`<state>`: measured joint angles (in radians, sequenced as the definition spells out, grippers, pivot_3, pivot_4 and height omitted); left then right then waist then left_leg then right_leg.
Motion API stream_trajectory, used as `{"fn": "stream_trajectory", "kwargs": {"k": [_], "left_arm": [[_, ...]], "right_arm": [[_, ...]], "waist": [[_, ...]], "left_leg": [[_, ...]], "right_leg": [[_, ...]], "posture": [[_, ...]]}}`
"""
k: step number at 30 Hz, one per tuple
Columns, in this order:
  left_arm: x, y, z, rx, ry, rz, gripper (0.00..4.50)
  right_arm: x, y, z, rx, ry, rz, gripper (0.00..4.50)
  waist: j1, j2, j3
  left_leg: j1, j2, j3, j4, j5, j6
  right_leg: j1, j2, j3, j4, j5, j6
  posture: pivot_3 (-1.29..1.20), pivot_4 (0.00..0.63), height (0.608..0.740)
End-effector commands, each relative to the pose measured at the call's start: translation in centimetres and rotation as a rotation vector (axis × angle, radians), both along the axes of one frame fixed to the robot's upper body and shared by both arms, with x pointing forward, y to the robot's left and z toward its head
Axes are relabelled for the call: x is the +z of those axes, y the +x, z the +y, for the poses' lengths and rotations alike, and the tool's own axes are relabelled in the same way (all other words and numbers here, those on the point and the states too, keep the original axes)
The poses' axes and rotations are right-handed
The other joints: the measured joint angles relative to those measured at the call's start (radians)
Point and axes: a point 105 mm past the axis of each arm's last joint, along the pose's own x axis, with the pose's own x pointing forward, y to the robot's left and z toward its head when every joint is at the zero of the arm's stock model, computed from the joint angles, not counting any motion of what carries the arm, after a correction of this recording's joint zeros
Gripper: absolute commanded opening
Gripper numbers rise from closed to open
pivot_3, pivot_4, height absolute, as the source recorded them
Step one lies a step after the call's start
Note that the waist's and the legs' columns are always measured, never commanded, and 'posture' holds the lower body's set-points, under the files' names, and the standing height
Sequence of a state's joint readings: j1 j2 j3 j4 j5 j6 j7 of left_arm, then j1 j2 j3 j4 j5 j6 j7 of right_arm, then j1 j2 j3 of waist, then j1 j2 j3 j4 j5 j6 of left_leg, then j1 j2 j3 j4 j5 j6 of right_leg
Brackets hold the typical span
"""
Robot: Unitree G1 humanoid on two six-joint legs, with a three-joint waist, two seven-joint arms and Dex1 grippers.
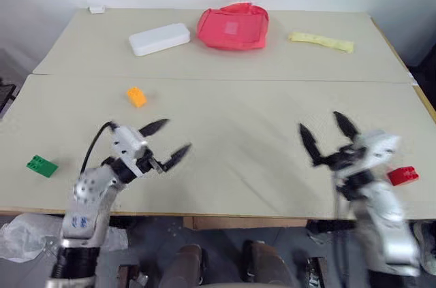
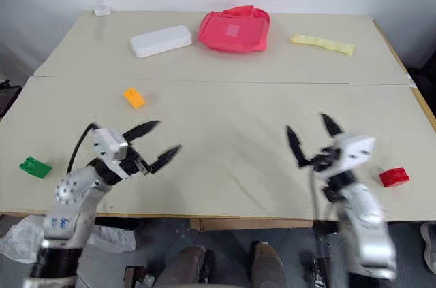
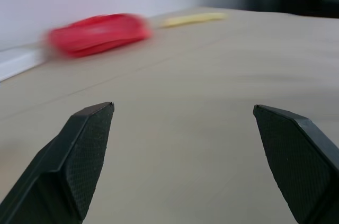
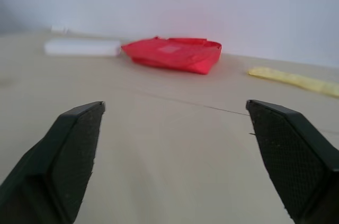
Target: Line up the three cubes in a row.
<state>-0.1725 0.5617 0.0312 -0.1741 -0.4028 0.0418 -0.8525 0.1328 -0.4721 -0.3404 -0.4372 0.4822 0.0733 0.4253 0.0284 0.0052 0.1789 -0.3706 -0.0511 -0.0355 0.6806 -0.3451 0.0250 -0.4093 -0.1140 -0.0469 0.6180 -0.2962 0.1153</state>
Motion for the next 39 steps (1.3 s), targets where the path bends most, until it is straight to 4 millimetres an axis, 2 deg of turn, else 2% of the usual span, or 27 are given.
{"fn": "stream_trajectory", "kwargs": {"k": [1, 5, 8, 11, 13, 15, 19, 22, 24, 26, 30, 33, 36, 38, 39], "left_arm": [[-1.4, -1.6, -3.4, -0.363, 0.106, 0.047, 4.48], [-1.8, -1.3, -4.9, -0.467, 0.135, 0.010, 4.48], [-1.5, -0.7, -6.3, -0.479, 0.109, -0.031, 4.48], [-1.3, -0.4, -6.7, -0.470, 0.089, -0.042, 4.48], [-1.4, -0.5, -6.7, -0.468, 0.084, -0.038, 4.48], [-1.6, -0.6, -6.7, -0.465, 0.095, -0.040, 4.48], [-1.5, -0.7, -6.5, -0.446, 0.093, -0.034, 4.48], [-1.5, -0.7, -6.5, -0.416, 0.099, -0.047, 4.48], [-1.5, -0.8, -6.3, -0.394, 0.097, -0.054, 4.48], [-1.5, -1.2, -6.2, -0.399, 0.091, -0.036, 4.48], [-0.5, -1.0, -5.9, -0.322, 0.043, -0.026, 4.48], [0.3, -0.5, -5.6, -0.261, -0.006, -0.024, 4.48], [0.0, -0.4, -4.7, -0.222, -0.010, -0.013, 4.48], [-0.2, -0.4, -4.7, -0.228, 0.009, -0.015, 4.48], [-0.1, -0.3, -4.7, -0.231, 0.009, -0.017, 4.50]], "right_arm": [[2.6, -4.5, -6.0, -0.194, -0.058, -0.015, 4.50], [1.5, -8.7, -10.6, -0.383, -0.058, 0.063, 4.50], [-1.0, -12.9, -14.3, -0.543, -0.064, 0.168, 4.50], [-3.0, -14.8, -15.2, -0.571, -0.047, 0.244, 4.50], [-3.6, -15.3, -15.3, -0.559, -0.024, 0.275, 4.50], [-3.1, -14.8, -15.4, -0.533, 0.035, 0.287, 4.50], [-1.2, -11.7, -14.8, -0.370, 0.013, 0.365, 4.50], [-1.0, -9.2, -15.0, -0.308, -0.042, 0.488, 4.50], [-1.5, -7.0, -15.7, -0.325, -0.047, 0.613, 4.50], [-1.6, -5.6, -16.0, -0.334, -0.024, 0.662, 4.50], [-2.5, -4.5, -15.7, -0.291, -0.047, 0.741, 4.50], [-3.2, -4.2, -15.9, -0.292, -0.037, 0.786, 4.50], [-4.6, -3.4, -16.9, -0.333, -0.064, 0.796, 4.50], [-5.5, -3.1, -16.4, -0.275, -0.095, 0.816, 4.50], [-5.8, -3.0, -15.9, -0.243, -0.092, 0.824, 4.31]], "waist": [[0.005, 0.004, -0.002], [-0.009, 0.003, -0.002], [-0.008, 0.003, -0.002], [-0.008, 0.004, -0.002], [-0.010, 0.004, -0.003], [-0.012, 0.004, -0.003], [-0.015, 0.005, -0.003], [-0.009, 0.005, -0.003], [-0.004, 0.003, -0.002], [-0.004, 0.003, -0.002], [0.012, 0.003, -0.002], [0.019, 0.004, -0.002], [0.015, 0.003, -0.002], [0.014, 0.004, -0.002], [0.015, 0.004, -0.002]], "left_leg": [[0.000, -0.001, 0.000, 0.000, 0.000, 0.001], [0.002, 0.000, 0.001, -0.002, -0.001, 0.002], [0.003, 0.003, 0.004, -0.003, -0.001, 0.002], [0.005, 0.003, 0.006, -0.003, -0.001, 0.003], [0.006, 0.003, 0.008, -0.003, -0.001, 0.003], [0.007, 0.004, 0.009, -0.003, -0.001, 0.003], [0.010, 0.004, 0.014, -0.003, -0.002, 0.005], [0.011, 0.005, 0.016, -0.003, -0.003, 0.006], [0.011, 0.005, 0.016, -0.003, -0.003, 0.006], [0.011, 0.005, 0.016, -0.002, -0.003, 0.007], [0.009, 0.005, 0.013, -0.002, -0.003, 0.006], [0.000, 0.004, 0.012, 0.001, -0.003, 0.006], [0.001, 0.003, 0.013, 0.002, -0.003, 0.007], [0.001, 0.002, 0.014, 0.002, -0.003, 0.007], [0.001, 0.002, 0.014, 0.002, -0.003, 0.007]], "right_leg": [[0.002, 0.000, -0.001, -0.002, 0.000, 0.000], [0.005, 0.001, 0.000, -0.006, 0.001, 0.002], [0.004, 0.002, 0.001, -0.007, 0.001, 0.003], [0.004, 0.002, 0.003, -0.008, 0.001, 0.003], [0.004, 0.002, 0.007, -0.007, 0.001, 0.003], [0.004, 0.002, 0.008, -0.007, 0.001, 0.003], [0.004, 0.001, 0.013, -0.007, 0.002, 0.004], [0.005, 0.001, 0.015, -0.007, 0.002, 0.004], [0.005, 0.002, 0.015, -0.007, 0.002, 0.004], [0.005, 0.002, 0.015, -0.008, 0.002, 0.004], [0.004, 0.001, 0.012, -0.009, 0.002, 0.004], [-0.001, 0.001, 0.010, -0.009, 0.003, 0.005], [0.000, 0.001, 0.010, -0.009, 0.003, 0.006], [0.000, 0.001, 0.011, -0.010, 0.004, 0.007], [0.000, 0.001, 0.011, -0.010, 0.004, 0.007]], "posture": [[0.00, 0.150, 0.740], [0.00, 0.150, 0.740], [0.00, 0.150, 0.740], [0.00, 0.150, 0.740], [0.00, 0.150, 0.740], [0.00, 0.150, 0.740], [0.00, 0.150, 0.740], [0.00, 0.150, 0.740], [0.00, 0.150, 0.740], [0.00, 0.150, 0.740], [0.00, 0.150, 0.740], [0.00, 0.150, 0.740], [0.00, 0.150, 0.740], [0.00, 0.150, 0.740], [0.00, 0.150, 0.740]]}}
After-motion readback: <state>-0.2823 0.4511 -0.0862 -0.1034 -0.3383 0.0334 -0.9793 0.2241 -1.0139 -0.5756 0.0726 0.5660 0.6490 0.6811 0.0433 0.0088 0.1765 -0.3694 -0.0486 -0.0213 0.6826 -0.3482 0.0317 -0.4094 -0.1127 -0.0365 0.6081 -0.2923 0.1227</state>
